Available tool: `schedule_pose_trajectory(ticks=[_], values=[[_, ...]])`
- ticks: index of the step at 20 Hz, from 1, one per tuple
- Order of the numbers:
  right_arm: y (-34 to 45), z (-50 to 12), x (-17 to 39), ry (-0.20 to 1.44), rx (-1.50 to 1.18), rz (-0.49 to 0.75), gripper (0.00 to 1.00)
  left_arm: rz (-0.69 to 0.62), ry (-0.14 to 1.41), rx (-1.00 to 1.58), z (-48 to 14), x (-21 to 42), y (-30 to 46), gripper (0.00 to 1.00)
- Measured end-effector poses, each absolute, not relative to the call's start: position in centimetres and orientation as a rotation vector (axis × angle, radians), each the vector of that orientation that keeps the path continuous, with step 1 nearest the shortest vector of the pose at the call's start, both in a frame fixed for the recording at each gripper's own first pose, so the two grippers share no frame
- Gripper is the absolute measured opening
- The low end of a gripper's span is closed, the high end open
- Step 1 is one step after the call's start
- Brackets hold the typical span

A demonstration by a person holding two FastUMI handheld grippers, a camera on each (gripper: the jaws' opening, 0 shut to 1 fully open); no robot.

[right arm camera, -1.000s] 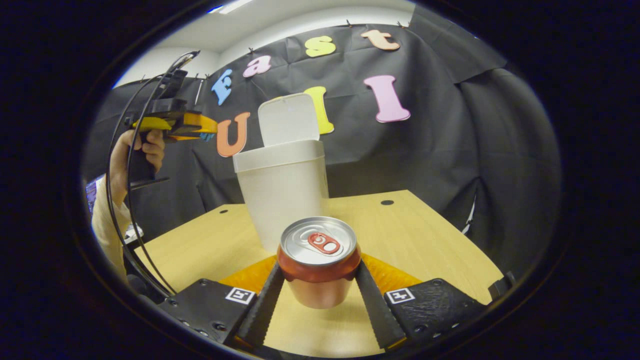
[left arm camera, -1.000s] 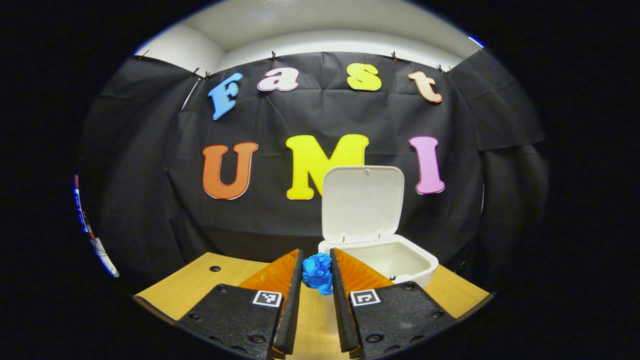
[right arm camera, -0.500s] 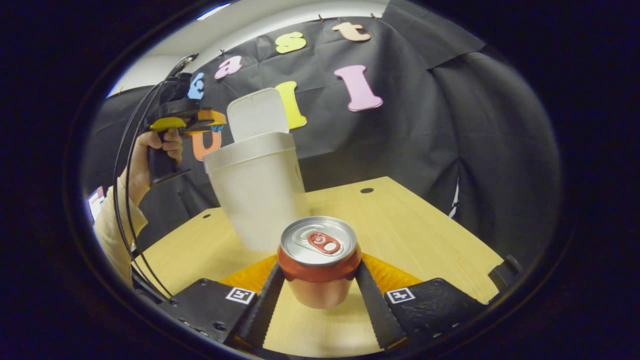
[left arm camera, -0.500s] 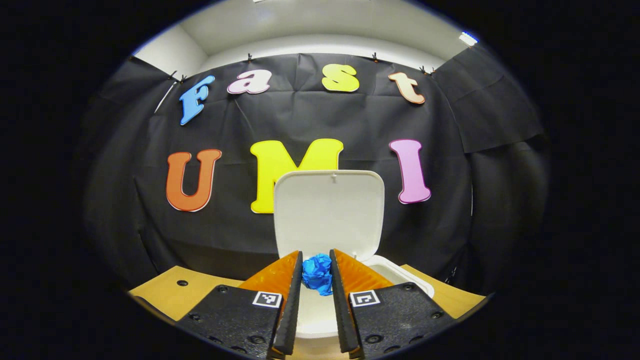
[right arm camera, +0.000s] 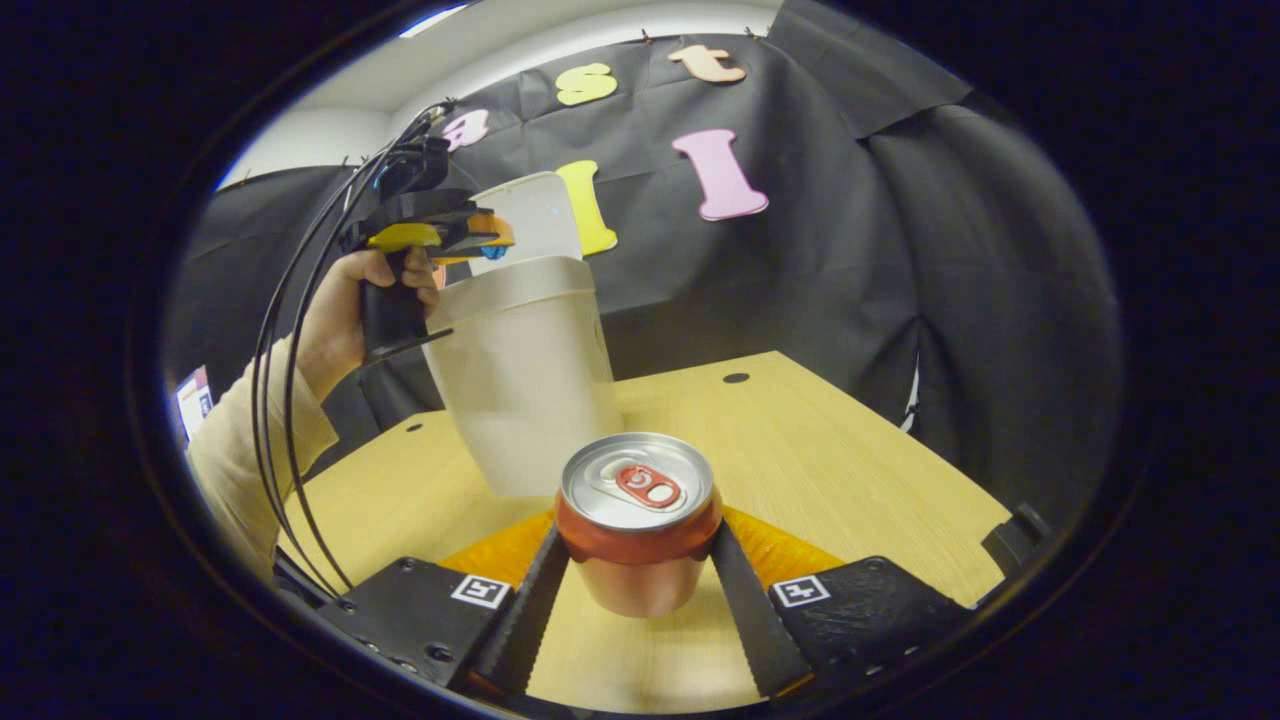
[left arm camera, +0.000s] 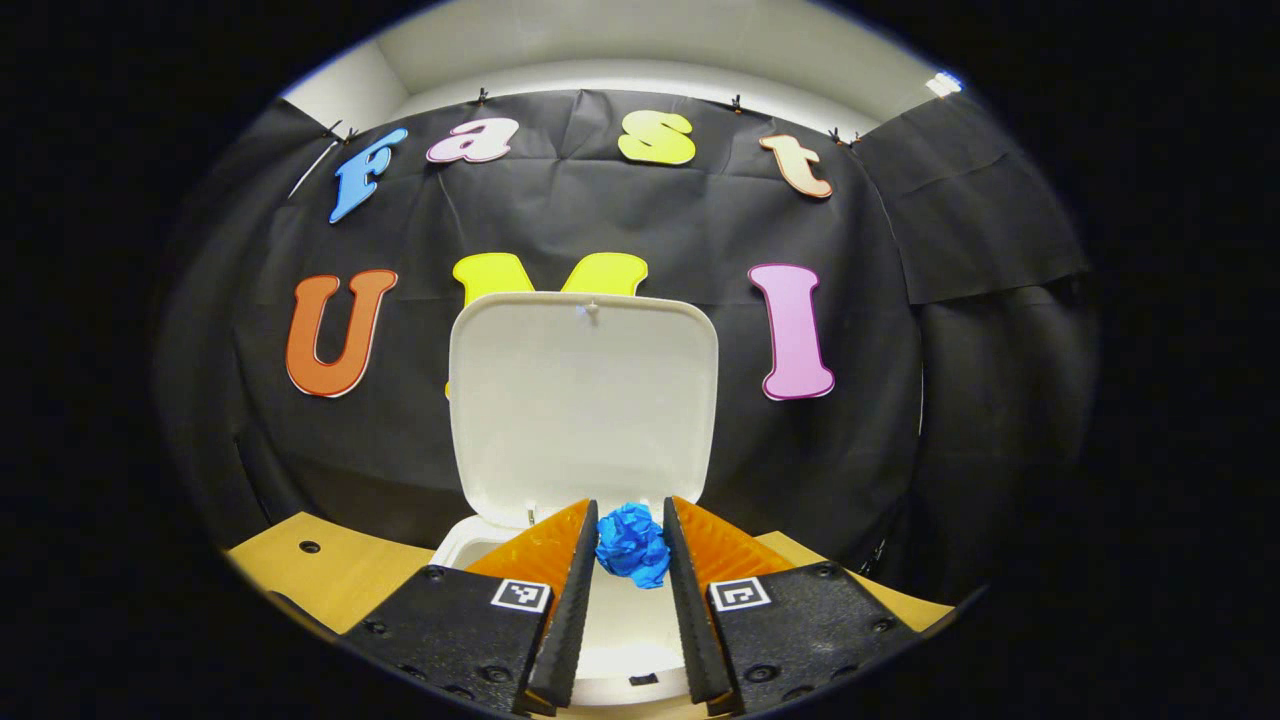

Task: Press the lid of the desktop garbage bin to open it, pick up the crumpled paper on the desktop and throw it into the bin, then pick up the pop can on the desktop and drop it into the bin, and finally close the garbage bin lid.

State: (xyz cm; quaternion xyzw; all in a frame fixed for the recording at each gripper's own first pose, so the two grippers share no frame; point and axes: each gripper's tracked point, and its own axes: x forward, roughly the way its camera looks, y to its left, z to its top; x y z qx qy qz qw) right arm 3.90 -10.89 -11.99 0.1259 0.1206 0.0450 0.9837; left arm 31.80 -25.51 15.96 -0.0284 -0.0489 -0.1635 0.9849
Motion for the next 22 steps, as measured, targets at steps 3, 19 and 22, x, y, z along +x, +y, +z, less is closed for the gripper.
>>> schedule_pose_trajectory(ticks=[3,19,22], values=[[-10.8,-12.1,3.9,0.242,0.259,0.089,0.80,-0.343,-0.084,-0.041,15.7,31.0,-26.0,0.46],[-10.4,-9.9,1.3,0.132,0.201,0.063,0.79,-0.258,-0.092,-0.077,13.9,16.4,-17.5,0.99],[-10.4,-10.0,1.5,0.142,0.190,0.048,0.78,-0.201,-0.112,-0.059,12.8,13.8,-13.8,1.00]])
